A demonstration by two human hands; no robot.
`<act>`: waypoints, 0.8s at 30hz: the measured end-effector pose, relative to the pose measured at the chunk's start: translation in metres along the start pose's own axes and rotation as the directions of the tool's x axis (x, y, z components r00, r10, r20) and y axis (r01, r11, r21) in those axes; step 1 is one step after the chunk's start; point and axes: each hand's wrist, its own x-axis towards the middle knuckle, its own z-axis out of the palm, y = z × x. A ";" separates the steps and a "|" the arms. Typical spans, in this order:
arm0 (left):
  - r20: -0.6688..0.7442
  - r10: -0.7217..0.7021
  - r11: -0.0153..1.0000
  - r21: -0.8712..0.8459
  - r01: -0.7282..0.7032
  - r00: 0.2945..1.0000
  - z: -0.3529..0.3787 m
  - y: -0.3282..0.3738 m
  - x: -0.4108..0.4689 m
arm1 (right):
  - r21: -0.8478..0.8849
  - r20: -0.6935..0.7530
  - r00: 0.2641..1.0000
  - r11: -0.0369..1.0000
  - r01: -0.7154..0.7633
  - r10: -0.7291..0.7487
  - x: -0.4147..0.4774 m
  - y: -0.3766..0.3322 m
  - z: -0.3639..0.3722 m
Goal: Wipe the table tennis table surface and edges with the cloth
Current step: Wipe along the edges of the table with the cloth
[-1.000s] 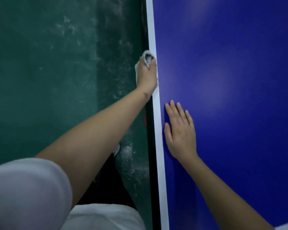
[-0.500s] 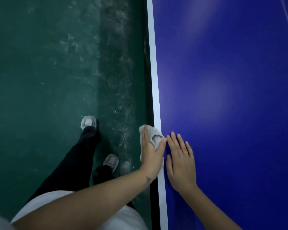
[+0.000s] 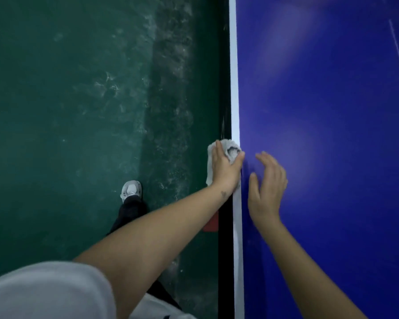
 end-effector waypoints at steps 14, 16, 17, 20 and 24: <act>0.116 -0.023 0.998 -0.051 0.029 0.993 -0.005 -0.007 -0.002 | -0.248 0.148 0.983 0.966 -0.066 0.105 0.263 -0.015 0.071; 0.163 -0.048 0.995 -0.078 0.062 0.985 -0.010 -0.011 -0.007 | -0.258 0.114 0.988 0.963 -0.075 0.107 0.262 -0.014 0.075; 0.179 -0.061 0.994 -0.081 0.076 0.982 -0.012 -0.010 -0.006 | -0.251 0.105 0.989 0.965 -0.078 0.108 0.261 -0.013 0.076; 0.197 -0.081 0.987 -0.121 0.107 0.977 -0.013 -0.005 -0.003 | -0.225 0.085 0.990 0.970 -0.093 0.115 0.261 -0.010 0.076; 0.191 -0.144 0.967 -0.180 0.179 0.971 -0.014 0.012 0.017 | -0.204 0.070 0.990 0.974 -0.103 0.119 0.261 -0.009 0.077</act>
